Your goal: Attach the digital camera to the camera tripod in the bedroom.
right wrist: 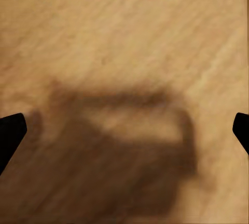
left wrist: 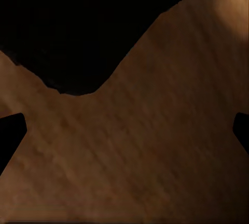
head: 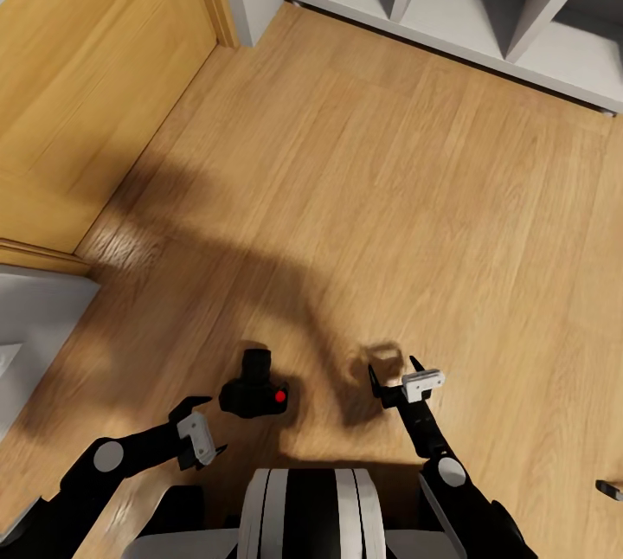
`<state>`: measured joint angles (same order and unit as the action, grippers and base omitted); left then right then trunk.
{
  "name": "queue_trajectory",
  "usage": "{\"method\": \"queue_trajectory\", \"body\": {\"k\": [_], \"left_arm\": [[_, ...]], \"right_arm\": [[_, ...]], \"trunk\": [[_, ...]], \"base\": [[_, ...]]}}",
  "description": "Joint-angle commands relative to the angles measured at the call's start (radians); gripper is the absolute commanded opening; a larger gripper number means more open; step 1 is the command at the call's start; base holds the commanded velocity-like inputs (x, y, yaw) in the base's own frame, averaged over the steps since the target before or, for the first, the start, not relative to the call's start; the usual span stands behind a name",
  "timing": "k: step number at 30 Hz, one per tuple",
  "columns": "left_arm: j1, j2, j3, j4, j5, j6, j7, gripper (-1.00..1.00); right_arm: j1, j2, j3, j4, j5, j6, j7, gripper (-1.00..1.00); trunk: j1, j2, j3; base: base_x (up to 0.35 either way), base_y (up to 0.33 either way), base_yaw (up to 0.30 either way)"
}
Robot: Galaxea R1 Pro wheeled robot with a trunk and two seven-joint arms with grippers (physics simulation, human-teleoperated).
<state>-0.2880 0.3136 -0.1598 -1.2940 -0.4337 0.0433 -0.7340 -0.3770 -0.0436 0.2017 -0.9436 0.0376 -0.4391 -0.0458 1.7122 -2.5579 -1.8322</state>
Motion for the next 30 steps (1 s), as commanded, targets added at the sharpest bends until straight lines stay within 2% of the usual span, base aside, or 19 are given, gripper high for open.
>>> {"method": "queue_trajectory", "body": {"k": [1, 7, 14, 15, 21, 30], "left_arm": [[-0.002, 0.0, -0.001, 0.001, -0.003, 0.005, 0.003, 1.0], [-0.019, 0.0, 0.001, 0.02, -0.003, 0.004, 0.032, 1.0], [-0.044, -0.001, 0.002, 0.038, -0.003, 0.004, 0.044, 1.0], [-0.072, -0.002, 0.002, 0.053, -0.003, 0.004, 0.047, 1.0], [-0.139, -0.01, 0.002, 0.102, -0.003, 0.004, 0.047, 1.0], [-0.174, -0.02, 0.002, 0.116, -0.003, 0.004, 0.045, 1.0]], "right_arm": [[0.0, -0.001, 0.003, -0.004, 0.004, -0.009, -0.005, 1.0], [0.0, -0.001, 0.004, -0.041, 0.004, -0.052, -0.005, 1.0], [0.0, -0.001, 0.004, -0.072, 0.004, -0.068, -0.005, 1.0], [0.0, -0.001, 0.004, -0.09, 0.005, -0.071, -0.006, 1.0], [0.0, -0.001, 0.004, -0.116, 0.009, -0.073, -0.006, 1.0], [0.0, -0.001, 0.005, -0.124, 0.01, -0.071, -0.005, 1.0]], "trunk": [[0.0, 0.0, 0.0], [0.0, 0.0, 0.0], [0.0, 0.0, 0.0], [0.0, 0.0, 0.0], [0.0, 0.0, 0.0], [0.0, 0.0, 0.0]], "base": [[0.0, 0.0, 0.0], [0.0, 0.0, 0.0], [0.0, 0.0, 0.0], [0.0, 0.0, 0.0], [0.0, 0.0, 0.0], [0.0, 0.0, 0.0]]}}
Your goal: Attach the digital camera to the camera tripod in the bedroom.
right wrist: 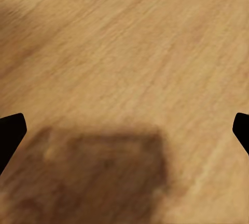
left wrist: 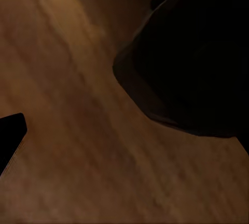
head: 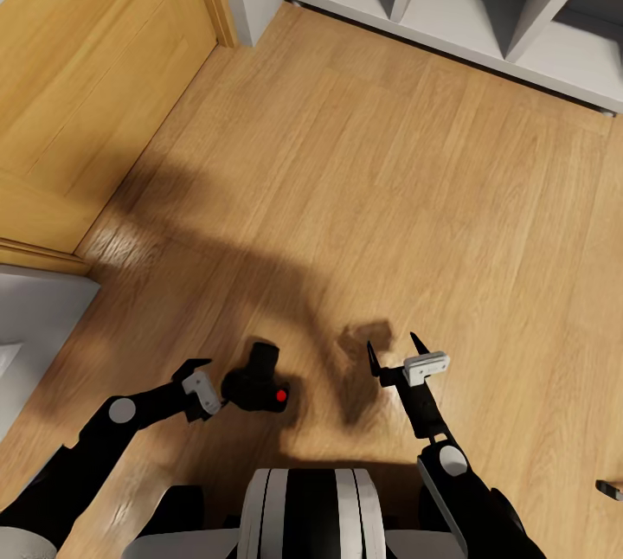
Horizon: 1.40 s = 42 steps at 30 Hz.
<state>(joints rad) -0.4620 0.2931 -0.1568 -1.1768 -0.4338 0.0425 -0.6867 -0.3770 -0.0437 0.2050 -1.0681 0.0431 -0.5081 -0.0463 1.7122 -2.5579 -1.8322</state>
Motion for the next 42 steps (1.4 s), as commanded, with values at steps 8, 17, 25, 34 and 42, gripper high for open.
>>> {"method": "queue_trajectory", "body": {"k": [8, 17, 25, 34, 42], "left_arm": [[-0.005, -0.01, -0.005, 0.006, -0.005, 0.004, -0.003, 1.0], [-0.006, -0.026, -0.006, 0.068, -0.006, -0.008, -0.003, 1.0], [-0.006, -0.027, -0.008, 0.08, -0.007, -0.059, -0.006, 1.0], [-0.006, -0.027, -0.014, 0.081, -0.008, -0.075, -0.009, 1.0], [-0.006, -0.029, -0.017, 0.076, -0.008, -0.077, -0.01, 1.0]], "right_arm": [[0.0, -0.001, 0.002, -0.001, 0.005, -0.001, -0.004, 1.0], [0.0, -0.001, 0.002, -0.001, 0.01, -0.001, -0.004, 1.0], [0.0, -0.001, 0.002, -0.001, 0.011, -0.001, -0.004, 1.0], [0.0, -0.001, 0.002, -0.001, 0.011, -0.001, -0.004, 1.0], [0.0, -0.001, 0.002, -0.001, 0.01, -0.001, -0.004, 1.0]], "trunk": [[0.0, 0.0, 0.0], [0.0, 0.0, 0.0], [0.0, 0.0, 0.0], [0.0, 0.0, 0.0], [0.0, 0.0, 0.0]], "base": [[0.0, 0.0, 0.0], [0.0, 0.0, 0.0], [0.0, 0.0, 0.0], [0.0, 0.0, 0.0], [0.0, 0.0, 0.0]]}}
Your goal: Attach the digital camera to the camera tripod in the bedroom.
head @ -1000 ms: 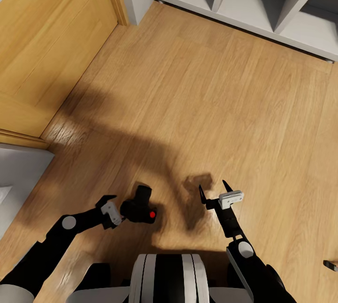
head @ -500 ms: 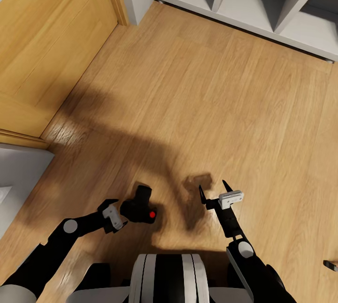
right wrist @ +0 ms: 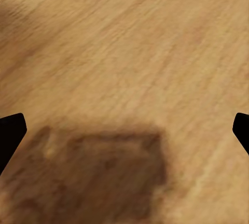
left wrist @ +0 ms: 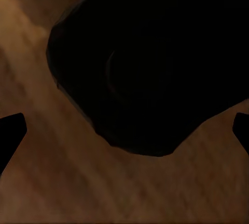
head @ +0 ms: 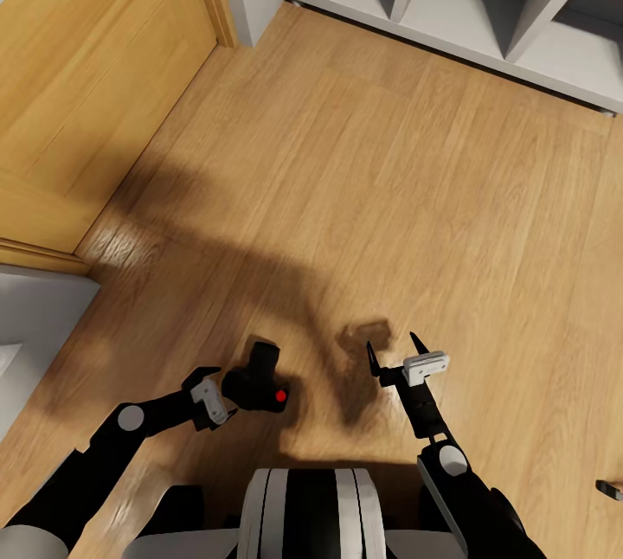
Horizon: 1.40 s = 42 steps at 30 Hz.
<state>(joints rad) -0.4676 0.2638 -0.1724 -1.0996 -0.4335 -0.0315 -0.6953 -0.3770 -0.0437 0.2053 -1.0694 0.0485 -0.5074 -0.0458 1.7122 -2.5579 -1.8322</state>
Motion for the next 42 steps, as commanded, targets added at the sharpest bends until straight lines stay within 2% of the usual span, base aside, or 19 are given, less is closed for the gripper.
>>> {"method": "queue_trajectory", "body": {"k": [1, 16, 20, 21, 23, 33, 42], "left_arm": [[0.0, 0.0, -0.002, -0.002, -0.008, -0.004, -0.001, 1.0], [0.0, 0.002, -0.01, -0.026, -0.008, -0.024, -0.003, 1.0], [0.0, 0.001, -0.023, -0.026, -0.008, -0.025, -0.003, 1.0], [0.0, 0.001, -0.04, -0.027, -0.008, -0.025, -0.003, 1.0], [0.0, 0.001, -0.048, -0.027, -0.008, -0.025, -0.003, 1.0], [0.0, 0.002, -0.063, -0.027, -0.01, -0.025, -0.003, 1.0], [0.0, 0.003, -0.091, -0.027, -0.01, -0.025, -0.003, 1.0]], "right_arm": [[0.0, -0.001, 0.002, 0.0, 0.005, -0.002, -0.005, 1.0], [0.0, -0.001, 0.002, 0.002, 0.005, -0.003, -0.005, 1.0], [0.0, -0.001, 0.002, 0.002, 0.005, -0.003, -0.005, 1.0], [0.0, -0.001, 0.002, 0.002, 0.005, -0.003, -0.005, 1.0], [0.0, -0.001, 0.002, 0.002, 0.005, -0.003, -0.005, 1.0], [0.0, -0.001, 0.002, 0.002, 0.005, -0.003, -0.005, 1.0], [0.0, -0.001, 0.002, 0.002, 0.005, -0.003, -0.005, 1.0]], "trunk": [[0.0, 0.0, 0.0], [0.0, 0.0, 0.0], [0.0, 0.0, 0.0], [0.0, 0.0, 0.0], [0.0, 0.0, 0.0], [0.0, 0.0, 0.0], [0.0, 0.0, 0.0]], "base": [[0.0, 0.0, 0.0], [0.0, 0.0, 0.0], [0.0, 0.0, 0.0], [0.0, 0.0, 0.0], [0.0, 0.0, 0.0], [0.0, 0.0, 0.0], [0.0, 0.0, 0.0]]}}
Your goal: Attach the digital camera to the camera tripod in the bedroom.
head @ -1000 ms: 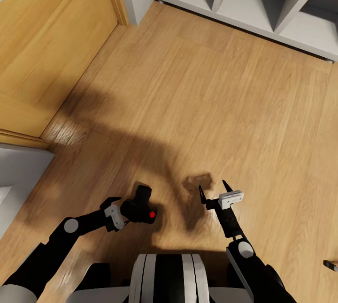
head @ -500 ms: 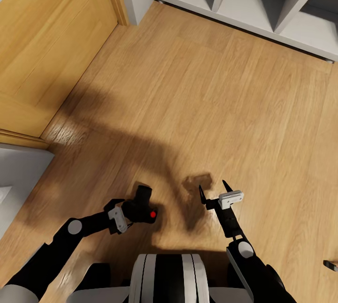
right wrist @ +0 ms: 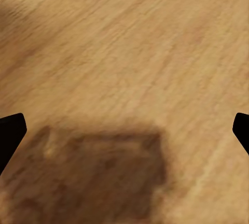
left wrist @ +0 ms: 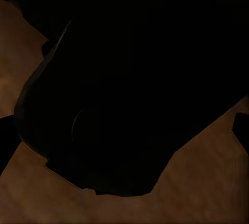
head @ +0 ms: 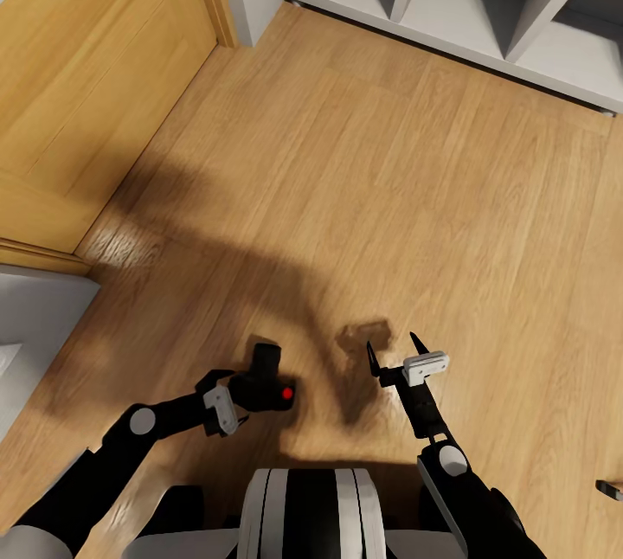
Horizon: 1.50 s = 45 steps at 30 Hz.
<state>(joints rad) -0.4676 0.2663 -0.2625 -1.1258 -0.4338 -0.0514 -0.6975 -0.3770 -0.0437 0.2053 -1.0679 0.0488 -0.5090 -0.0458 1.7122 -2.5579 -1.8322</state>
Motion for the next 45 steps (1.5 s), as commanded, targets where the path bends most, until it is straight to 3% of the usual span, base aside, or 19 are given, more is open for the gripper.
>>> {"method": "queue_trajectory", "body": {"k": [1, 17, 45], "left_arm": [[0.0, 0.001, -0.004, -0.001, -0.009, -0.005, 0.0, 1.0], [0.0, 0.015, -0.045, -0.027, -0.013, -0.006, -0.022, 1.0], [-0.002, 0.012, -0.046, -0.029, -0.013, -0.005, -0.025, 1.0]], "right_arm": [[0.0, -0.001, 0.002, 0.0, 0.005, -0.002, -0.005, 1.0], [0.0, -0.001, 0.002, 0.0, 0.005, -0.002, -0.005, 1.0], [0.0, -0.001, 0.002, 0.0, 0.005, -0.002, -0.005, 1.0]], "trunk": [[0.0, 0.0, 0.0], [0.0, 0.0, 0.0], [0.0, 0.0, 0.0]], "base": [[0.0, 0.0, 0.0], [0.0, 0.0, 0.0], [0.0, 0.0, 0.0]]}}
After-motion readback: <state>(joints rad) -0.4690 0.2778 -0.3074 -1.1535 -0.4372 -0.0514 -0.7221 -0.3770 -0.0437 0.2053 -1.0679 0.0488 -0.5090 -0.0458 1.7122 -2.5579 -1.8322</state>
